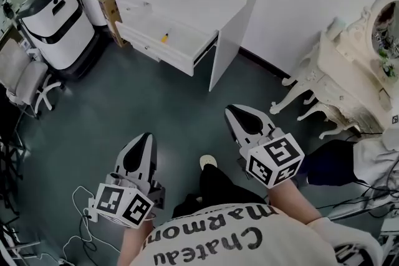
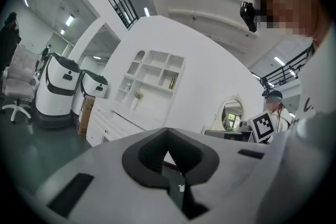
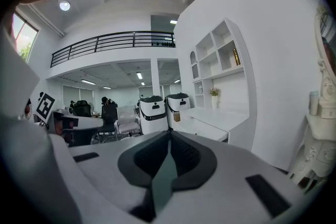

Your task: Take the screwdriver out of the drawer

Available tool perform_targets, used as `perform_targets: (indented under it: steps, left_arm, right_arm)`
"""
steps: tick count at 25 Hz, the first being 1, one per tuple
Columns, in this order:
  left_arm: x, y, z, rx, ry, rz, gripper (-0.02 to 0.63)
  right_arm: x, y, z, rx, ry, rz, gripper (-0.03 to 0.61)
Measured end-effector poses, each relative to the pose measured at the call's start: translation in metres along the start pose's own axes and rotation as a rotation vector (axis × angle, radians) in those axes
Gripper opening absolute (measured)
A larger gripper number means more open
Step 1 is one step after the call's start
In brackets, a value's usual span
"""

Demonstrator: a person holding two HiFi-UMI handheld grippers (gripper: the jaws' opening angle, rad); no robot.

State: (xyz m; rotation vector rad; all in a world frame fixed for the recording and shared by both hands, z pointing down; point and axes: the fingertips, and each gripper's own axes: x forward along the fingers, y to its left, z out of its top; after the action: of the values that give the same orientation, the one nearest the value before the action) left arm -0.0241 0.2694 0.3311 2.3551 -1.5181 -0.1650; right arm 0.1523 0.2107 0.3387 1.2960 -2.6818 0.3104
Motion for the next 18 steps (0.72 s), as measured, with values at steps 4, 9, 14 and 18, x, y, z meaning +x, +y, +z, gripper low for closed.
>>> perform_targets:
  steps: [4,9,14,18]
  left_arm:
    - [0.022,0.022,0.01,-0.001,-0.011,0.027,0.022]
    - [0.072,0.053,0.035,0.002,-0.041,0.063,0.023]
    - [0.137,0.088,0.062,-0.013,-0.066,0.093,0.021]
    - [0.189,0.108,0.071,0.017,-0.049,0.121,0.021]
  right_arm:
    - [0.035,-0.016,0.01,-0.009,-0.014,0.021,0.037]
    - [0.092,-0.052,0.028,-0.009,-0.018,0.049,0.037]
    - [0.157,-0.093,0.05,-0.004,-0.011,0.083,0.037]
    - [0.199,-0.13,0.068,-0.005,-0.022,0.095,0.037]
